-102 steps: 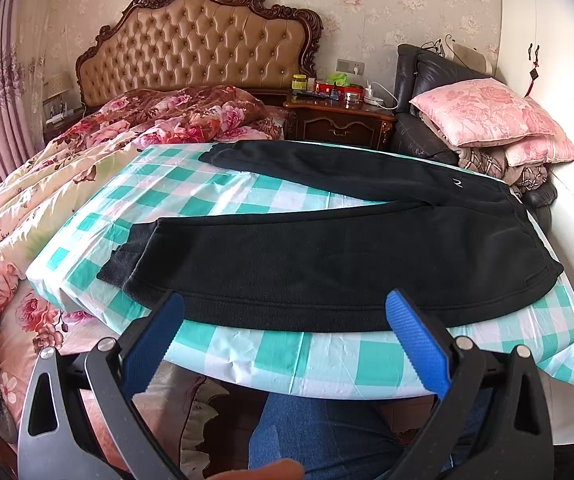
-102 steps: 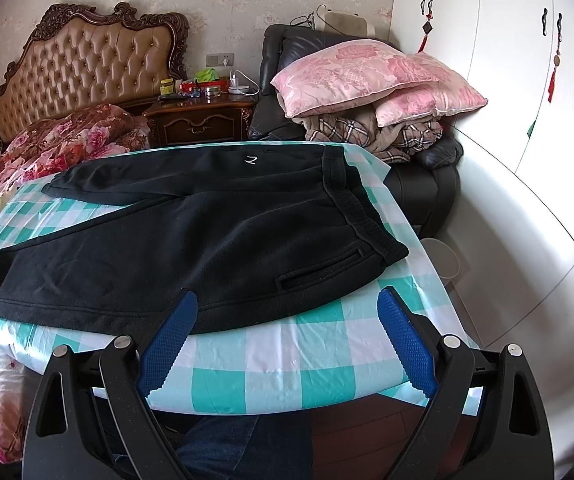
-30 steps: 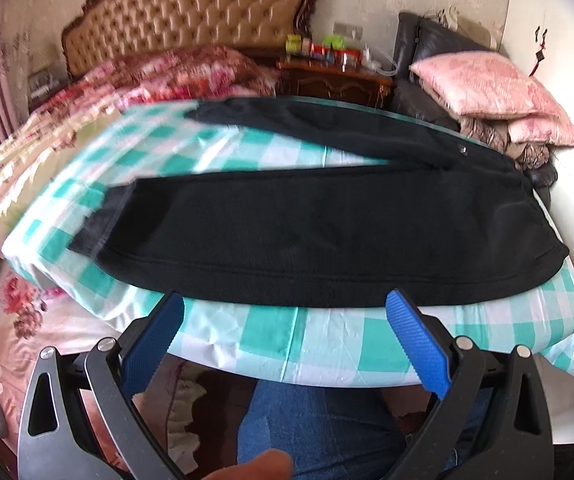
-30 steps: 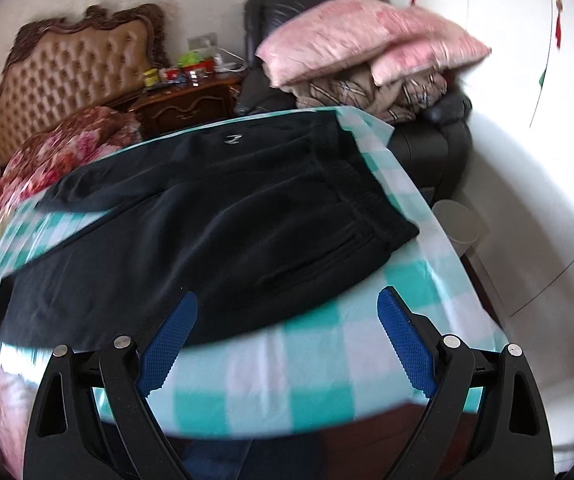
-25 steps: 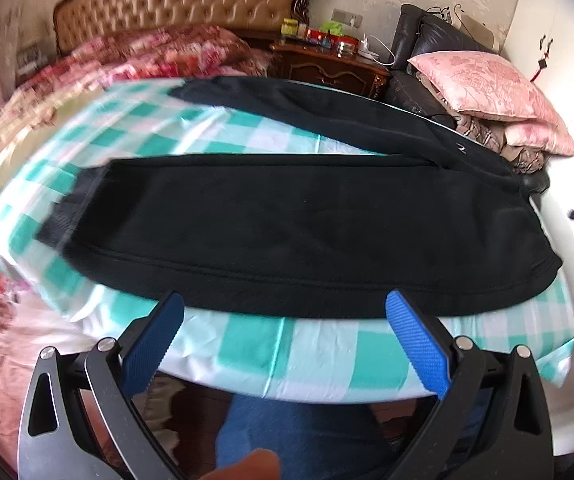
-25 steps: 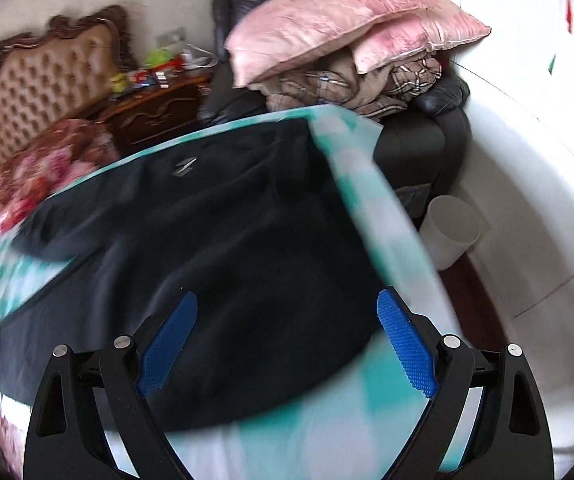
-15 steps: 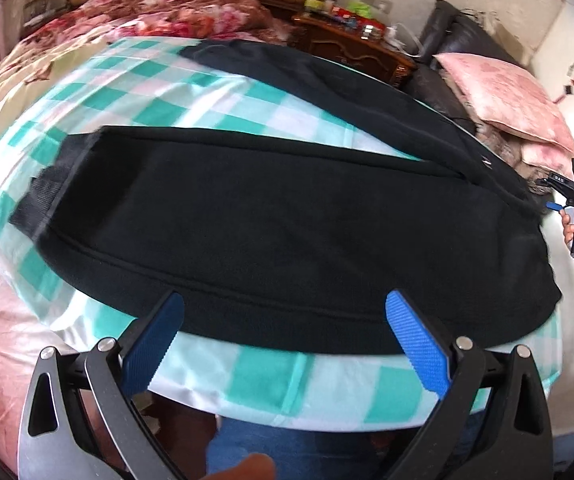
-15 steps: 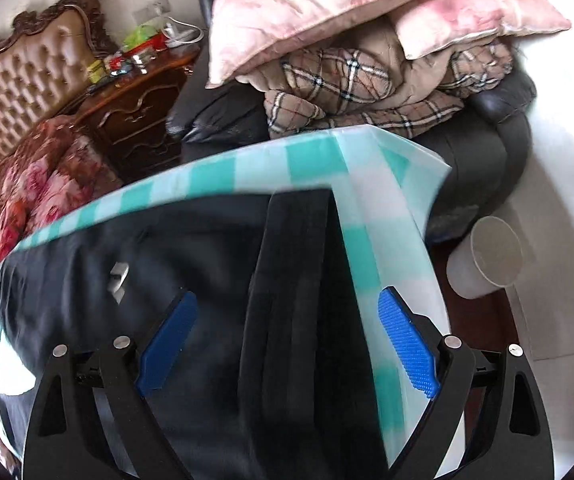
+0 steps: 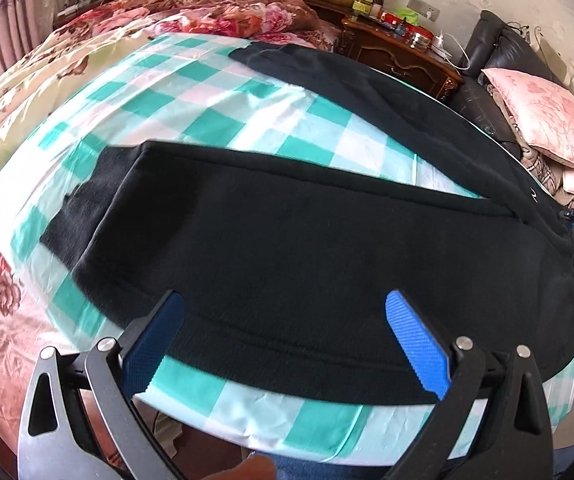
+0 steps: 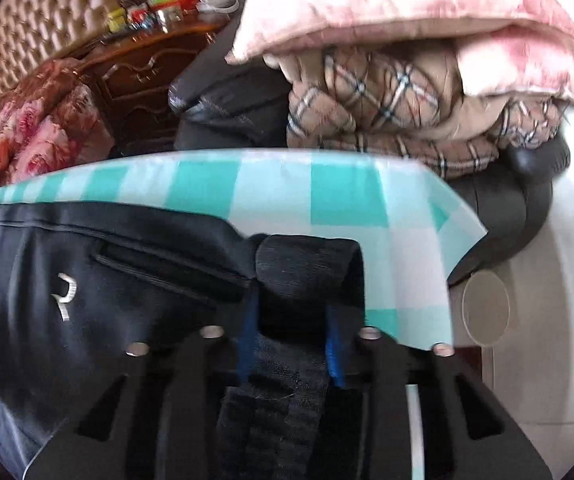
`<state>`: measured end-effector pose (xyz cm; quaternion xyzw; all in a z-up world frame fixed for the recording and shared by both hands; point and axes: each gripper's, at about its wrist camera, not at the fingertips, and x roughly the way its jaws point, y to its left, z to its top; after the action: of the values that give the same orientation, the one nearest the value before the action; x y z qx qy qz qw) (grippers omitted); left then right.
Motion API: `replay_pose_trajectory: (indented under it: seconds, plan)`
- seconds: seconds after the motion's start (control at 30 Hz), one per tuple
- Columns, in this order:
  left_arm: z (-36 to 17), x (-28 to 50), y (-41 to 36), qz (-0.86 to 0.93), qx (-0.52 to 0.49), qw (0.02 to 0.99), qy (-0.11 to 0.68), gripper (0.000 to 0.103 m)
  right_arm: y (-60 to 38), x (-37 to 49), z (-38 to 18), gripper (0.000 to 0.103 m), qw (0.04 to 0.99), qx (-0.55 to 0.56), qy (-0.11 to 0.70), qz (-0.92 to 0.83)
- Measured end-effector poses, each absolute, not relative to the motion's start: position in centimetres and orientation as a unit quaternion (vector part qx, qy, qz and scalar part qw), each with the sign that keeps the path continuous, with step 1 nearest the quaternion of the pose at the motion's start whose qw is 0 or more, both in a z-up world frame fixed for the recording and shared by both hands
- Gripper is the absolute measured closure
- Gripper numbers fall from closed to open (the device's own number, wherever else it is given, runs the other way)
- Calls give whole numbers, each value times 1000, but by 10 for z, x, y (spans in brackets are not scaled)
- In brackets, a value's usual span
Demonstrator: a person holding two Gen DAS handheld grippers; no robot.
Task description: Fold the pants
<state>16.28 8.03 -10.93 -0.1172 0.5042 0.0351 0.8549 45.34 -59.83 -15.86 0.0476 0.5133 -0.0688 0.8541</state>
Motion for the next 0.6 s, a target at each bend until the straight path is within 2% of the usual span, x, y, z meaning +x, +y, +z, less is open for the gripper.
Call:
replay_pose_trajectory:
  seconds: [0.23, 0.37, 0.5, 0.6]
  plan:
    - [-105, 187, 72, 16, -140, 858, 493, 2, -549, 374, -74, 89, 916, 19, 401, -11]
    - [-95, 193, 64, 1, -148, 867, 476, 2, -504, 288, -30, 89, 943, 3, 328, 59]
    - [-90, 198, 69, -9, -166, 870, 464, 2, -457, 184, -27, 88, 948, -18, 288, 132]
    - [-95, 208, 83, -27, -206, 863, 460, 5, -438, 130, -52, 89, 937, -6, 307, 165]
